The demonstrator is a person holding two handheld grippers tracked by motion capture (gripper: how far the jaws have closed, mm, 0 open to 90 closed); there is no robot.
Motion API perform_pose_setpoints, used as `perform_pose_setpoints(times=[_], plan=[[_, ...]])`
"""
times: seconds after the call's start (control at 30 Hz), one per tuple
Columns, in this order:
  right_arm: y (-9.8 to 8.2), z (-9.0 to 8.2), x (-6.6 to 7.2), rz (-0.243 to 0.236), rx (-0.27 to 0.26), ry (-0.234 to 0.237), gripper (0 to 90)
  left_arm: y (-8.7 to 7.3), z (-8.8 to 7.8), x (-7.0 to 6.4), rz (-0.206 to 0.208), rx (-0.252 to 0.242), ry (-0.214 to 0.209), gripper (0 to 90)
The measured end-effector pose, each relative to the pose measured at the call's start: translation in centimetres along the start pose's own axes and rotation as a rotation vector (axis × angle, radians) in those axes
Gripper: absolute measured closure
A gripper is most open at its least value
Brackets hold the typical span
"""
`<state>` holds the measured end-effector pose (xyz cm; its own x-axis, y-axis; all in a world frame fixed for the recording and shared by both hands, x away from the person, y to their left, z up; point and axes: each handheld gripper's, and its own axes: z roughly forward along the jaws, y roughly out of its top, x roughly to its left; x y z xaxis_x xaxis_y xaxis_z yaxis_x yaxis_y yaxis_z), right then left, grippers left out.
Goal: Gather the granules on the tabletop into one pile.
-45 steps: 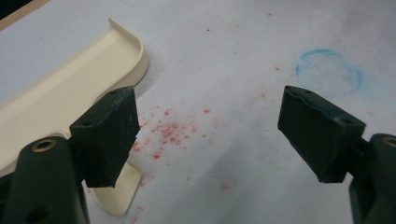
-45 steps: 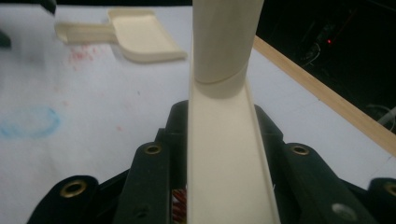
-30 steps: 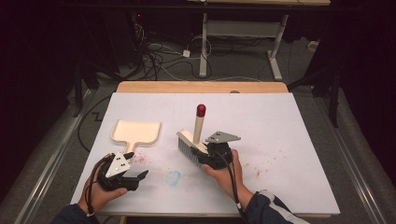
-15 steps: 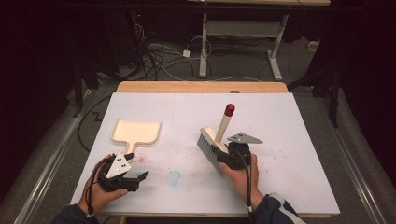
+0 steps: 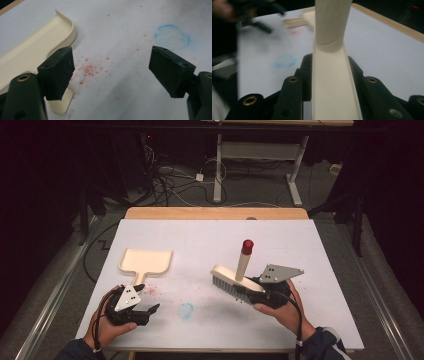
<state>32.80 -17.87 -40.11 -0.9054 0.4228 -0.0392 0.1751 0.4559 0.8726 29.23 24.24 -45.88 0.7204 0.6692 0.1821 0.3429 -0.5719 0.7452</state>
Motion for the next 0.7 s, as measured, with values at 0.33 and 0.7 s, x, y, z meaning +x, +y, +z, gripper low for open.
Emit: perform_pose_setpoints(times=[0.33,0.7], plan=[[-3.1,1.7,-0.4,-0.192,0.098,0.216,67.4,0.1,0.2,0.0,0.005,0.008,-0.007,19.8],[-2.5,4.3,-5.3,-0.189,0.050,0.198,67.4,0.1,0.6,-0.1,0.004,0.019,-0.018,19.8]])
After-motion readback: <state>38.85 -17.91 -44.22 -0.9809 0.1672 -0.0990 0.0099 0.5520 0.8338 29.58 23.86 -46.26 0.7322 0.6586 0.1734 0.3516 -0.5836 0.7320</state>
